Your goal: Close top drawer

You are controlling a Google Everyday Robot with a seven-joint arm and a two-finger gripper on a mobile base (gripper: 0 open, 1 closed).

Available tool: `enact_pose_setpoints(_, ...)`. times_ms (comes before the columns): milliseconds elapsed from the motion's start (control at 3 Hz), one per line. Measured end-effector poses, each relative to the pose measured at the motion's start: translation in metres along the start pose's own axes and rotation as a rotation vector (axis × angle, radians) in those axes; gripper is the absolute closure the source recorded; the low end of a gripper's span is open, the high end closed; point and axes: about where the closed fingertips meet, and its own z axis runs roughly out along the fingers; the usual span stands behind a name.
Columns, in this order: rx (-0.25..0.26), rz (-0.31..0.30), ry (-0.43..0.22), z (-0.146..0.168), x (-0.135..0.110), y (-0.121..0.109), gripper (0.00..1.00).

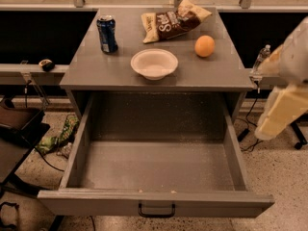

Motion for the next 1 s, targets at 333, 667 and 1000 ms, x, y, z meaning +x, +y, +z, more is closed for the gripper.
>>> enact_pose_setpoints(333,0.073,0.083,-0.022,0.013,0.007,0.038,0.41)
enact_pose_setpoints(667,0.132,0.142,-0.045,0.034,0.014,0.076,0.64)
enact_pose_setpoints(1000,0.136,0.176,-0.053,0.074,0.023,0.118,0.88)
